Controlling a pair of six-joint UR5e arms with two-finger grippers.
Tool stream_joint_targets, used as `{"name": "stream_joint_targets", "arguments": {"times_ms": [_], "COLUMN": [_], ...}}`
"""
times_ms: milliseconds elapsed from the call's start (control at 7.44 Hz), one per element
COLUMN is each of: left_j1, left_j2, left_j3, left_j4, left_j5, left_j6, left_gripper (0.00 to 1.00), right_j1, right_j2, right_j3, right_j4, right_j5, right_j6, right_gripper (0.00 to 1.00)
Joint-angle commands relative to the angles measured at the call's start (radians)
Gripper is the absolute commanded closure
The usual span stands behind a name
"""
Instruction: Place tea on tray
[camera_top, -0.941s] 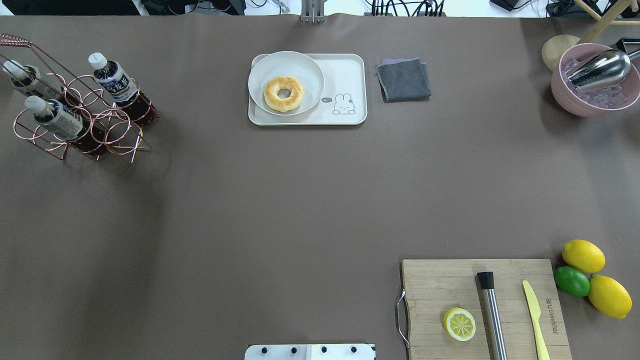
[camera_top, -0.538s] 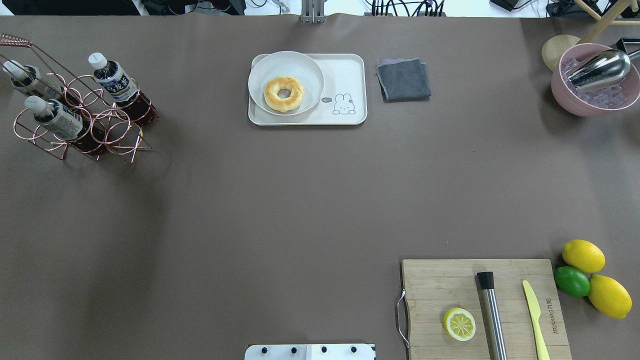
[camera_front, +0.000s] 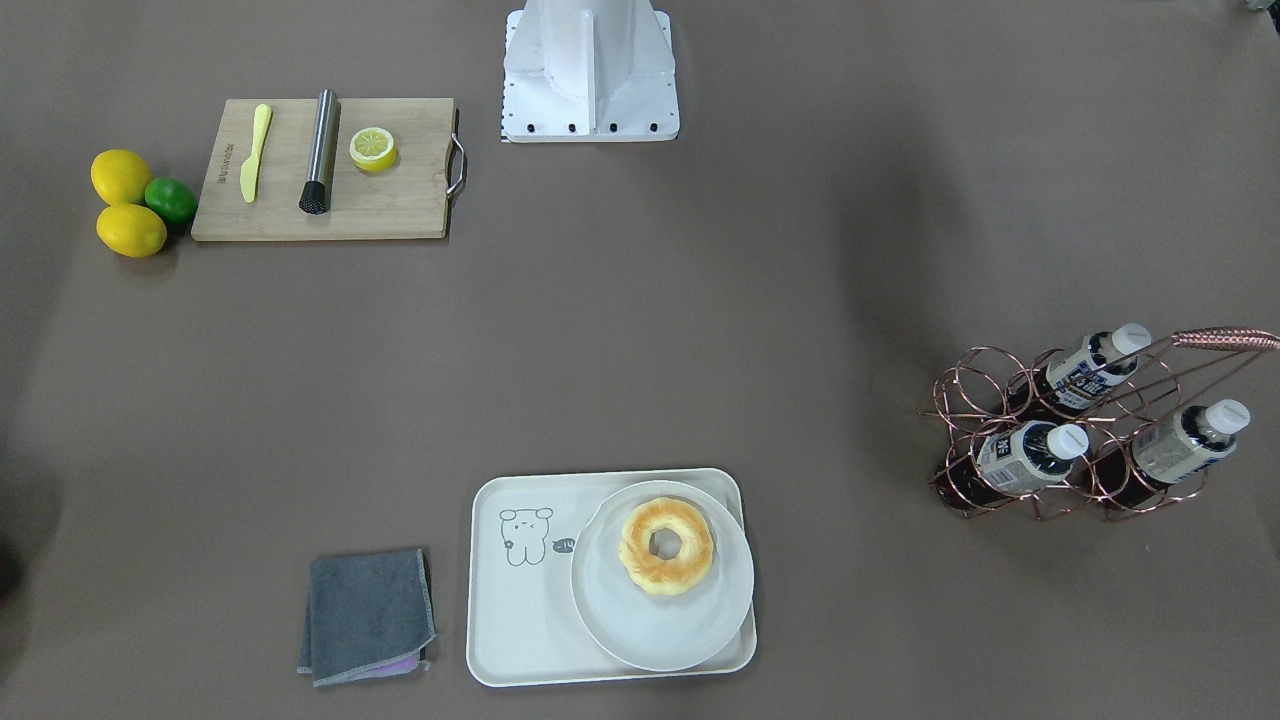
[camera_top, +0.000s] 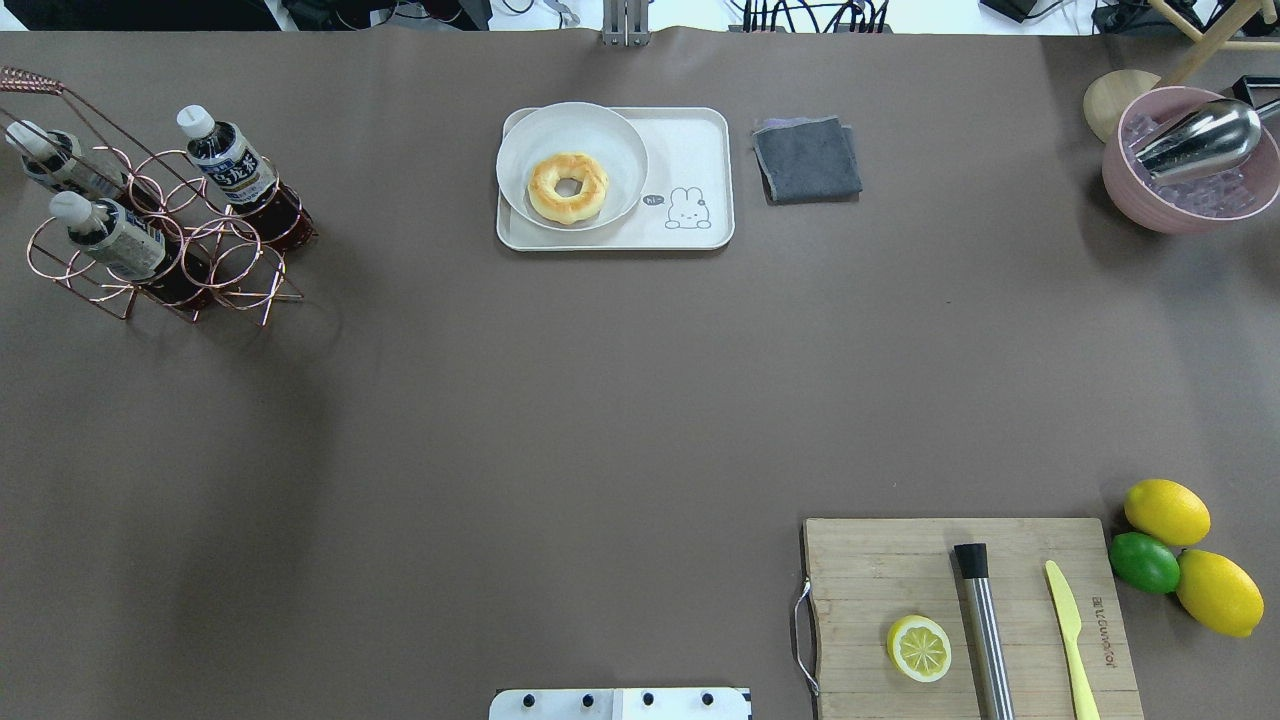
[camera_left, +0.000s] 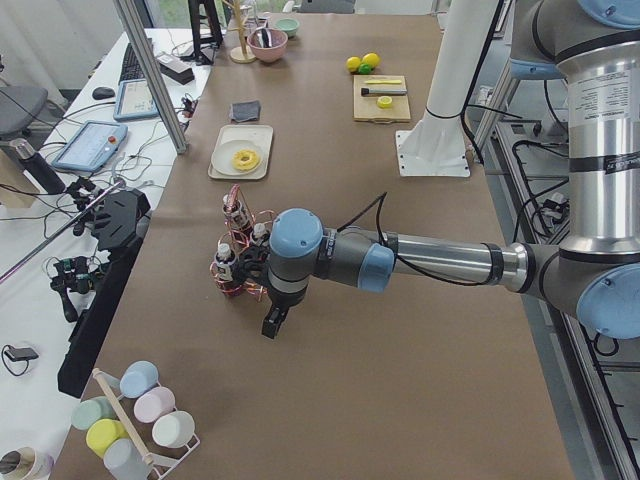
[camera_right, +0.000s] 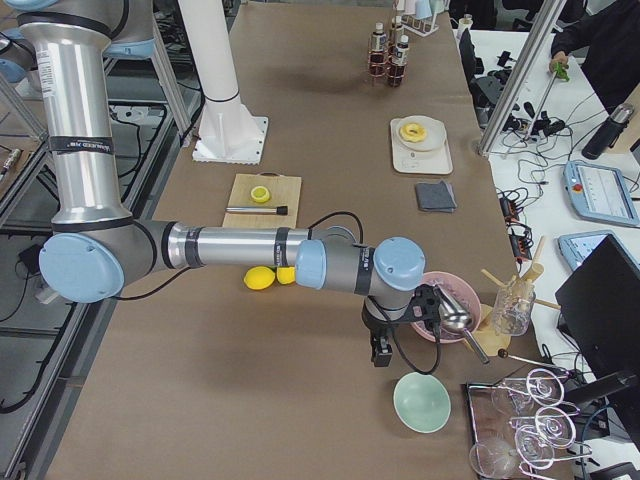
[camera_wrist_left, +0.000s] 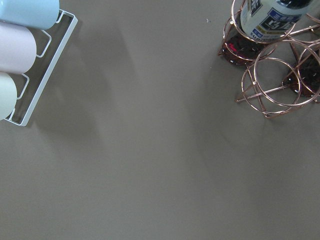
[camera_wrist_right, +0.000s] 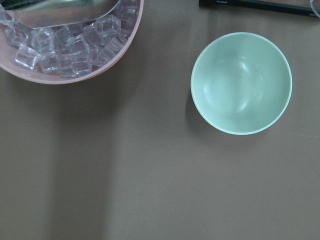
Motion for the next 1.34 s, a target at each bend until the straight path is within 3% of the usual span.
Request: {"name": "stream_joint_targets", "arguments": {"times_ms": [0,269,538,806,1210], "left_j1": [-0.001,-0.001,-0.001,0.055,0.263], "left_j2": [0.002,0.033,0.025,0.03,0.025], "left_j3": [-0.003,0.024,0.024,-0.02,-0.144], "left_j4": [-0.012,-0.154,-0.154,-0.218,-0.262], "left_j5": [-0.001,-0.001,-0.004,-0.065,0.009], "left_j6": [0.004,0.003,-0.008,-0.226,-0.628], "left_gripper": [0.02,0.02,0.02,0.02,0.02], "right_j1": [0.0,0.0,0.0,0.0,0.0], "right_j2": [0.005,0.007,0.01,0.01,0.004], "right_j3": [0.001,0.001,0.0,0.0,-0.008], "right_j4": [0.0,0.0,0.0,0.0,0.0], "right_j5": [0.0,0.0,0.0,0.0,0.025], "right_j6": [0.001,0.001,0.001,0.001,-0.001], "right_gripper": [0.0,0.0,0.0,0.0,0.0]}}
